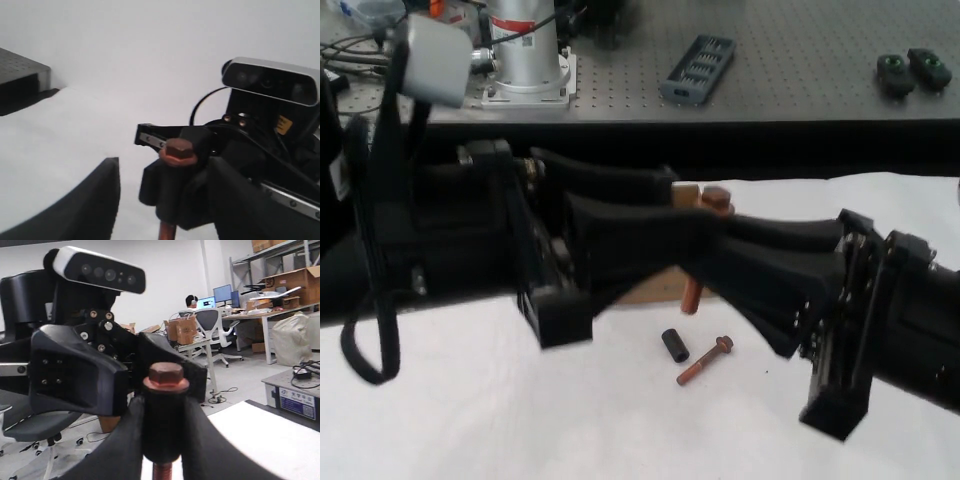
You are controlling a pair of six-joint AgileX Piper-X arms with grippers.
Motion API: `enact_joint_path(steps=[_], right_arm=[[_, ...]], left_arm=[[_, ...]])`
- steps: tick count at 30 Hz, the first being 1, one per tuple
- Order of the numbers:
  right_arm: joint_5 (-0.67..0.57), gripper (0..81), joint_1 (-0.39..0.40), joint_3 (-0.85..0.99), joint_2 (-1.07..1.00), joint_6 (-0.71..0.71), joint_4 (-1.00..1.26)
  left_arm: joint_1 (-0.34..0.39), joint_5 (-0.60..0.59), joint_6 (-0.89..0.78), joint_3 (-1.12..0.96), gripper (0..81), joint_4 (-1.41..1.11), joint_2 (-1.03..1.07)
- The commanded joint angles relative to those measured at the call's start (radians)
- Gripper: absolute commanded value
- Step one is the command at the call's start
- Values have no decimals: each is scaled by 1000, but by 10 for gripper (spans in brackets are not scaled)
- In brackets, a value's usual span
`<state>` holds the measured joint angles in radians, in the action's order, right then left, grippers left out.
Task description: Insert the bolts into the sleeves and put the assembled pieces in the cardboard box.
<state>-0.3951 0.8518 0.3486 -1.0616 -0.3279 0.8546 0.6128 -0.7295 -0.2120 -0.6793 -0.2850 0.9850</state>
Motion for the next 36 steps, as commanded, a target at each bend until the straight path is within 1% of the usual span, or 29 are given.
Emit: enact_joint_path(steps=[1,2,5,8,10,12,15,19,23,27,31,33,36], right_arm=[[23,32,-40,43,12,8,-63],[23,32,-52,59,12,8,-112],[50,32,-104,145,10,40,-338],[107,32,-157,238,7,100,-530],[116,32,-197,309,-10,109,-637],[117,32,-228,375,-40,109,-729],[115,32,-261,480,-114,121,-822],[115,32,-269,615,-236,158,-903],[108,32,-269,760,-380,158,-1009],[108,32,-269,901,-529,158,-1096],[112,32,-269,1029,-650,158,-1153],[136,32,-271,1092,-715,158,-1180],[149,32,-270,1183,-812,158,-1226]], left_arm=[[-53,190,-12,-4,383,-7,-51],[-73,208,-12,-4,383,-7,-63],[-130,208,-12,-4,383,31,-91],[-176,202,-12,-4,383,158,-108],[-199,198,-12,-4,378,275,-110],[-210,193,-12,-4,347,375,-110],[-212,193,17,-4,249,458,-110],[-212,193,41,-4,108,475,-110],[-212,205,51,-4,39,503,-110],[-212,295,126,-4,33,621,-110],[-212,430,233,-4,33,771,-110],[-212,456,258,-4,33,834,-110],[-212,457,277,-4,33,893,-110]])
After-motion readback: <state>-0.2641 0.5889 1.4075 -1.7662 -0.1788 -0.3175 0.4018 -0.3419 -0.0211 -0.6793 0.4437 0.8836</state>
